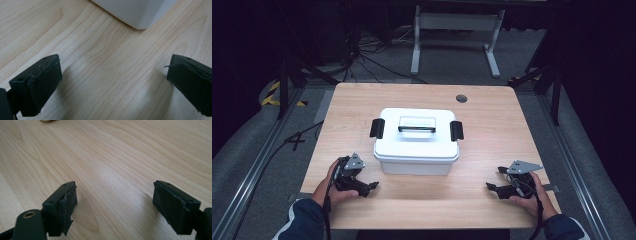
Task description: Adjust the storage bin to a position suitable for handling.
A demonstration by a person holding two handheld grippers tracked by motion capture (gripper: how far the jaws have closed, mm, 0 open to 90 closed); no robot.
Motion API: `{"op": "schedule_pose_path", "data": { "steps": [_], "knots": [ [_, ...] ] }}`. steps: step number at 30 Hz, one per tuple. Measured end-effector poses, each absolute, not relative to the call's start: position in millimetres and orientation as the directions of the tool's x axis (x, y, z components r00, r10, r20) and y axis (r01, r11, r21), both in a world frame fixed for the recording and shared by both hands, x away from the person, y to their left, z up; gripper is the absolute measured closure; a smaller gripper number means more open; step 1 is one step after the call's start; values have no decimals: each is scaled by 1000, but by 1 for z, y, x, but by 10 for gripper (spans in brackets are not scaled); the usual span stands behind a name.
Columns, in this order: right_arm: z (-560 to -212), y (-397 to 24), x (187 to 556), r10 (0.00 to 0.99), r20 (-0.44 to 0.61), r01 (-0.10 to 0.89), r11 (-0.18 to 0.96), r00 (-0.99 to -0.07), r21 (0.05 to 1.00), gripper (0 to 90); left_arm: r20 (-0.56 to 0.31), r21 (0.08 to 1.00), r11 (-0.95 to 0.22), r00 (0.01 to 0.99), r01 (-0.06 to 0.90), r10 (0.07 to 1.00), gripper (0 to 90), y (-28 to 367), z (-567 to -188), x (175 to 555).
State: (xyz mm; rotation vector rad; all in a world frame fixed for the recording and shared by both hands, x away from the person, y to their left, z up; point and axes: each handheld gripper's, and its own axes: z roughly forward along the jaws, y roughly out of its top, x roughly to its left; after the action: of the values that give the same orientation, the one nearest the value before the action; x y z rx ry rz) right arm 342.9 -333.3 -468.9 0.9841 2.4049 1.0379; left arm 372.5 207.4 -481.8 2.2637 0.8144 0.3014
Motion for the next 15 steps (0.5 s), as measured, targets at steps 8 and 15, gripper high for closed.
{"op": "schedule_pose_path", "data": {
  "steps": [8,15],
  "knots": [
    [-469,-336,348,675,-34,440,517,-737,734,196,-13,690,-541,755,481,655,6,208,-482,368],
    [-467,-335,354,660,-33,442,540,-751,716,155,-14,693,-534,751,483,661,6,213,-483,360]
  ]
}}
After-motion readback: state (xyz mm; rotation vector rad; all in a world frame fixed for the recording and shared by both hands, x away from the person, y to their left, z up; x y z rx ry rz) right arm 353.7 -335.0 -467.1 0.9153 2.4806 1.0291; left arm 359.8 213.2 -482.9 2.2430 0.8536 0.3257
